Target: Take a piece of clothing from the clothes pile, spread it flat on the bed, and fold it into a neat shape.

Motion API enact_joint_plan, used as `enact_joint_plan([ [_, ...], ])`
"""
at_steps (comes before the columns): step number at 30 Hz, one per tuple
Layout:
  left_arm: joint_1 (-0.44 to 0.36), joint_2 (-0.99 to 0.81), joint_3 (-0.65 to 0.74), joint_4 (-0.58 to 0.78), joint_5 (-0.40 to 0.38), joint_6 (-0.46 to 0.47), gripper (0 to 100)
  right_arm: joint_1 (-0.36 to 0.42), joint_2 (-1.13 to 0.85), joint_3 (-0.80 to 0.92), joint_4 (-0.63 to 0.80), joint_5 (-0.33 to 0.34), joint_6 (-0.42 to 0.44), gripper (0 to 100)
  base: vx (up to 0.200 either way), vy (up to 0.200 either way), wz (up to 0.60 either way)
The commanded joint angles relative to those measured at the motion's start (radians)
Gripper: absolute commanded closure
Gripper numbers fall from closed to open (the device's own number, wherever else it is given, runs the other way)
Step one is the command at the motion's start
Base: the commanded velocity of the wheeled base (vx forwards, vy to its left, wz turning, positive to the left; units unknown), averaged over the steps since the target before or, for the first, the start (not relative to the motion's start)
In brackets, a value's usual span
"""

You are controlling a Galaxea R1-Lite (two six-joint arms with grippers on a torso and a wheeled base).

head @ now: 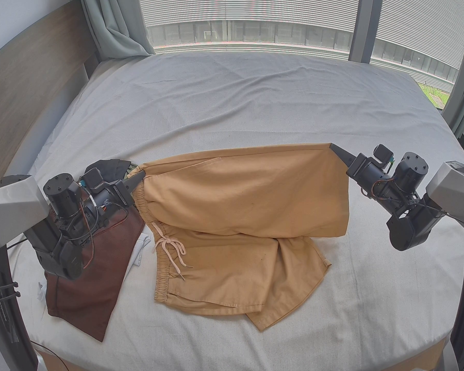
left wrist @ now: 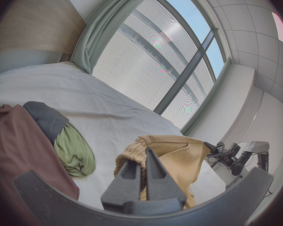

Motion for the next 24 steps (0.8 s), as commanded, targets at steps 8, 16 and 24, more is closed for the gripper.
enact_joint_plan([
  [8, 0.0, 0.104, -0.117, -0.002, 0.05, -0.019, 100, 0.002, 0.133, -0.157, -0.001, 0.002, 0.022, 100, 0.0, 0.0, 0.0],
  [16, 0.0, 0.153, -0.186, -0.002, 0.057, -0.058, 100, 0.001, 0.2, -0.254, 0.003, 0.022, 0.024, 100, 0.0, 0.0, 0.0],
  [24, -0.003, 0.188, -0.225, -0.002, 0.073, -0.088, 100, -0.001, 0.262, -0.361, 0.016, 0.023, 0.024, 100, 0.0, 0.0, 0.0],
])
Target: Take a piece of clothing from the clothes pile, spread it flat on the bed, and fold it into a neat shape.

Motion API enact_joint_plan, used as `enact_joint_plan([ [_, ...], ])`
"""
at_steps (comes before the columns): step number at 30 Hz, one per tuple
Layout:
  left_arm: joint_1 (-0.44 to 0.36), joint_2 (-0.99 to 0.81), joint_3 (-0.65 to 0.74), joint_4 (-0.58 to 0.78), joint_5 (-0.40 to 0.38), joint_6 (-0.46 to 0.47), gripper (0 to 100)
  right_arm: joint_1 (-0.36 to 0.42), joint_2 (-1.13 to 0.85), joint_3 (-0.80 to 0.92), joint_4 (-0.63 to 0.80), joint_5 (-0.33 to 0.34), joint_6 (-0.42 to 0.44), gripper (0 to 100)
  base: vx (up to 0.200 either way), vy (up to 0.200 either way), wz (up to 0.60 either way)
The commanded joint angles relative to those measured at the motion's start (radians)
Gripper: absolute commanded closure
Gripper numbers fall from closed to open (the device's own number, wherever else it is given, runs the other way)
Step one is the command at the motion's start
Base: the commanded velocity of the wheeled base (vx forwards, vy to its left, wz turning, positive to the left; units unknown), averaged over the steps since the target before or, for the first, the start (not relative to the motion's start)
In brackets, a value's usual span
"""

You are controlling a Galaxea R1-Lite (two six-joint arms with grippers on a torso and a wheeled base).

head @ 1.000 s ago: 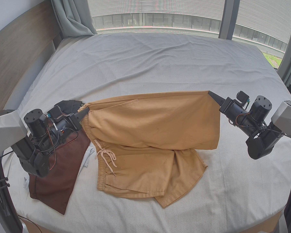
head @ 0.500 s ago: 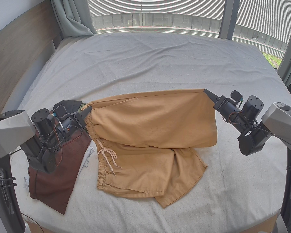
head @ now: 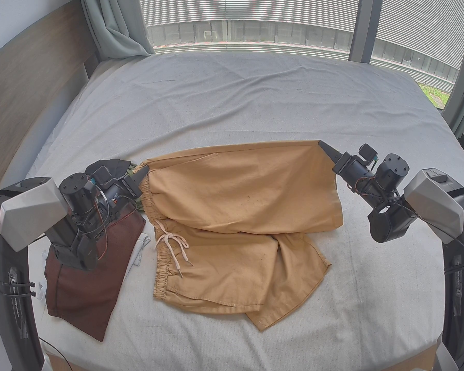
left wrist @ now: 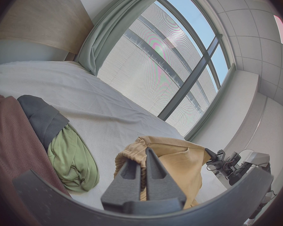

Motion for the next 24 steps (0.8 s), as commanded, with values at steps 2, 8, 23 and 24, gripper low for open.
enact_joint_plan([
  [2, 0.0, 0.042, -0.033, -0.002, 0.004, -0.006, 100, 0.0, 0.057, -0.057, 0.002, 0.001, 0.0, 100, 0.0, 0.0, 0.0],
  [8, -0.002, 0.053, -0.049, -0.002, 0.009, -0.023, 100, 0.0, 0.092, -0.102, 0.001, 0.001, 0.0, 100, 0.0, 0.0, 0.0],
  [23, -0.005, 0.093, -0.108, -0.002, 0.021, -0.049, 0, 0.004, 0.103, -0.171, 0.037, 0.006, 0.002, 0, 0.0, 0.0, 0.0],
  [24, -0.005, 0.093, -0.108, -0.002, 0.021, -0.049, 0, 0.004, 0.103, -0.171, 0.037, 0.006, 0.002, 0, 0.0, 0.0, 0.0],
])
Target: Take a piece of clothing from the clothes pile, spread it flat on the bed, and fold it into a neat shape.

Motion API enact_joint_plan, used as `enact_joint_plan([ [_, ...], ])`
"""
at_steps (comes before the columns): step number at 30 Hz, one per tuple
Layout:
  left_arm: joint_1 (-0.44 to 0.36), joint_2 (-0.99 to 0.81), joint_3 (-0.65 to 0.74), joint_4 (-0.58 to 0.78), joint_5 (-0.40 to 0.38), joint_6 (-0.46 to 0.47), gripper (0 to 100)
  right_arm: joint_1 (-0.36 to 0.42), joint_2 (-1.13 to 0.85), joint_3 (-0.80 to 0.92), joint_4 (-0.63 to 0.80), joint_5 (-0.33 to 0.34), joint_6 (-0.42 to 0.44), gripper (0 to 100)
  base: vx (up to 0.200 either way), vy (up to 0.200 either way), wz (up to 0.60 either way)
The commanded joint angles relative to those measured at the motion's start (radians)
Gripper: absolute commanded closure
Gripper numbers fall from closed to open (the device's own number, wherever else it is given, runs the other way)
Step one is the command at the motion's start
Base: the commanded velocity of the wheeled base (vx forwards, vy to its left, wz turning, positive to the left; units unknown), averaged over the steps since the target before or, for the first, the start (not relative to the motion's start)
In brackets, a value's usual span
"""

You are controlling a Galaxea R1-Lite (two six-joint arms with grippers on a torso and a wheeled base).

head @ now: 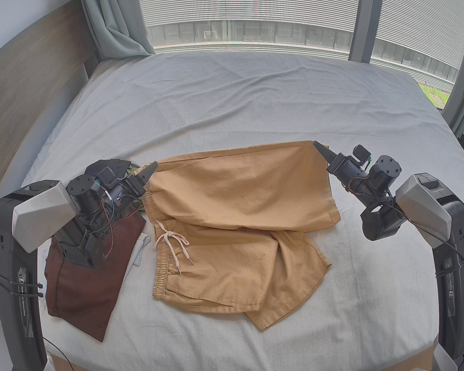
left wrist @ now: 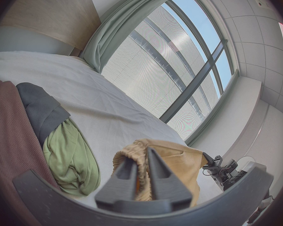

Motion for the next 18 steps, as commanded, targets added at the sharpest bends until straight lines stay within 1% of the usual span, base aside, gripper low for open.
enact_joint_plan([
  [1, -0.017, 0.019, -0.013, -0.001, 0.003, -0.018, 0, -0.007, 0.025, -0.02, 0.0, 0.0, 0.0, 0, 0.0, 0.0, 0.0],
  [6, -0.023, 0.019, -0.005, -0.001, 0.034, -0.029, 0, -0.018, 0.019, 0.013, -0.011, 0.0, 0.0, 0, 0.0, 0.0, 0.0],
  [10, -0.02, 0.021, 0.01, 0.001, 0.049, -0.029, 0, -0.023, -0.014, 0.09, -0.047, 0.0, -0.005, 0, 0.0, 0.0, 0.0],
  [13, -0.018, 0.011, 0.046, -0.001, 0.051, -0.027, 0, -0.023, -0.05, 0.159, -0.049, -0.006, -0.009, 0, 0.0, 0.0, 0.0],
  [15, -0.017, 0.008, 0.055, -0.001, 0.049, -0.027, 0, -0.023, -0.061, 0.176, -0.049, -0.006, -0.011, 0, 0.0, 0.0, 0.0],
  [16, -0.017, -0.004, 0.081, -0.001, 0.049, -0.024, 0, -0.021, -0.086, 0.219, -0.05, -0.006, -0.012, 0, 0.0, 0.0, 0.0],
  [18, -0.017, -0.025, 0.104, -0.001, 0.048, -0.024, 0, -0.02, -0.109, 0.251, -0.05, -0.004, -0.02, 0, 0.0, 0.0, 0.0],
])
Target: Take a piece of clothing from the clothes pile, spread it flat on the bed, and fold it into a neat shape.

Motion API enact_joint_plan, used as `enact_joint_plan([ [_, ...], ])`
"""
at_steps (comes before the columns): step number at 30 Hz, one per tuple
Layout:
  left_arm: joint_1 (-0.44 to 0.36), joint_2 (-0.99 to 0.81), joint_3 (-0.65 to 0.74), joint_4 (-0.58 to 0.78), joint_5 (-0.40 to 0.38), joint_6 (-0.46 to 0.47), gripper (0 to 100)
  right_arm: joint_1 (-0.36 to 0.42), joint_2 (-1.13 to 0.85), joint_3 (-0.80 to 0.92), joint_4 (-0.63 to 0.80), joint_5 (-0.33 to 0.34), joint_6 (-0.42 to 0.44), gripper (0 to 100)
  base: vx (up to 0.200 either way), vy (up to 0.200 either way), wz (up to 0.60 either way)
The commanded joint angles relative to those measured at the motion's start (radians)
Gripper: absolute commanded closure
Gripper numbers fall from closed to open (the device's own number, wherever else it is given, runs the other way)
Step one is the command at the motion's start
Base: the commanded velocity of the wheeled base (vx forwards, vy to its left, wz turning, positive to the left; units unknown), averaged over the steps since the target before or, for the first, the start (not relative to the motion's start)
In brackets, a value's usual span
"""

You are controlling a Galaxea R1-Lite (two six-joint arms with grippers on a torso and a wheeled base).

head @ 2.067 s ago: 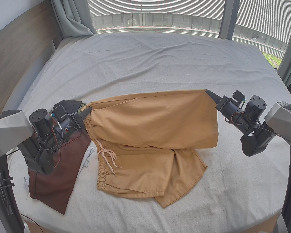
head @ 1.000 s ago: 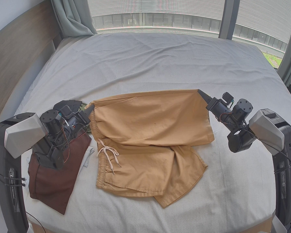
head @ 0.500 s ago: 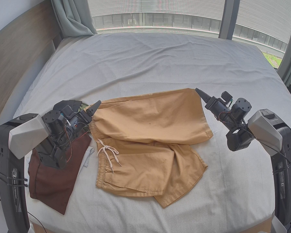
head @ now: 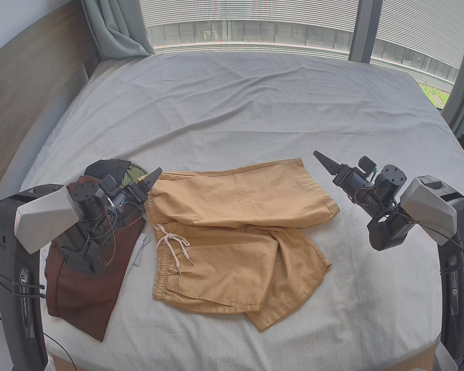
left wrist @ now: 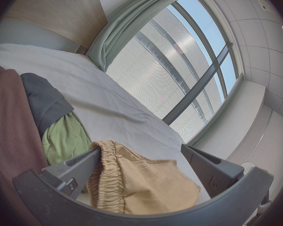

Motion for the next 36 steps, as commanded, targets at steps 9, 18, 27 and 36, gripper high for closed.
enact_joint_plan([
  [9, 0.003, -0.12, 0.181, -0.001, -0.015, 0.004, 0, 0.018, -0.151, 0.218, -0.003, -0.002, -0.026, 0, 0.0, 0.0, 0.0],
  [18, 0.033, -0.26, 0.376, -0.002, -0.096, 0.011, 0, 0.092, -0.296, 0.461, -0.004, -0.002, -0.085, 0, 0.0, 0.0, 0.0],
  [27, 0.034, -0.427, 0.514, -0.001, -0.122, 0.033, 0, 0.126, -0.424, 0.669, -0.004, -0.013, -0.154, 0, 0.0, 0.0, 0.0],
  [36, 0.034, -0.534, 0.611, -0.001, -0.168, 0.036, 0, 0.156, -0.497, 0.746, -0.001, -0.013, -0.157, 0, 0.0, 0.0, 0.0],
])
